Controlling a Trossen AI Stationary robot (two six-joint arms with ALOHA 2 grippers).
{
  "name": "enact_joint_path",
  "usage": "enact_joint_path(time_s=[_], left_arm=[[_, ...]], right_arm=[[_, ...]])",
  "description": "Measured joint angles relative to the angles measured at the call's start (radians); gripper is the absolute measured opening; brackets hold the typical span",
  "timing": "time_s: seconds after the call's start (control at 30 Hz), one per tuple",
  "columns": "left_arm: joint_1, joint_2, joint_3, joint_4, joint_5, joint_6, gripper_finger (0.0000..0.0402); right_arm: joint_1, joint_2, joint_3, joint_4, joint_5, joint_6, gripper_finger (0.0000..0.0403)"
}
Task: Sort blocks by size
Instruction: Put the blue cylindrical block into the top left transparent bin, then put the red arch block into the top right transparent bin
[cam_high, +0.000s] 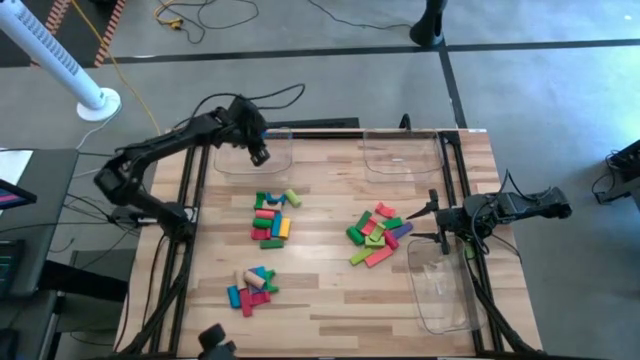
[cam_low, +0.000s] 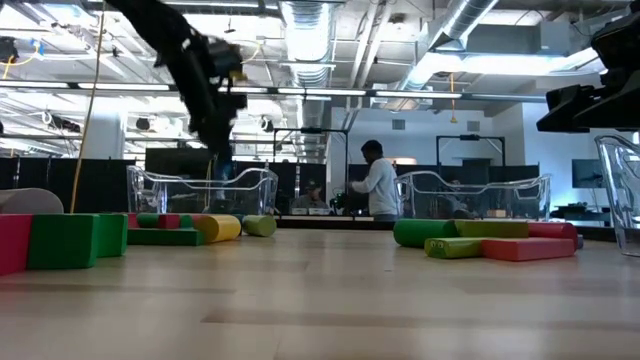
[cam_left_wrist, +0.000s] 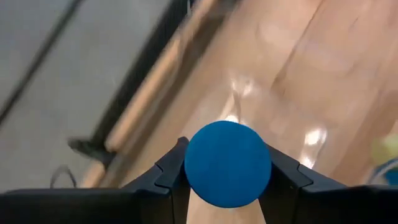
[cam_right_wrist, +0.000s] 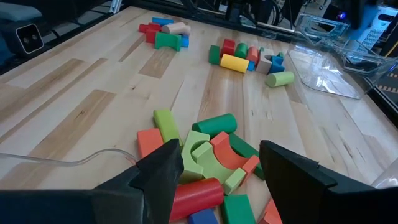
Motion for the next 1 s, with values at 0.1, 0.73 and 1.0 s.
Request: enact_joint_path(time_s=[0.1, 0.73, 1.0], left_arm=[[0.015, 0.037, -0.036, 0.014, 0.001, 0.013, 0.0142], [-0.014, -0.181, -0.072, -0.011, 0.128, 0.025, 0.0232], [-0.275, -0.378, -0.072, -0.225, 0.174, 0.005, 0.0218]], right_arm=[[0.0, 0.0, 0.0, 0.0, 0.0, 0.0, 0.0249], [0.0, 0.0, 0.0, 0.0, 0.0, 0.0, 0.0249], [0.0, 0.0, 0.0, 0.0, 0.0, 0.0, 0.0249]])
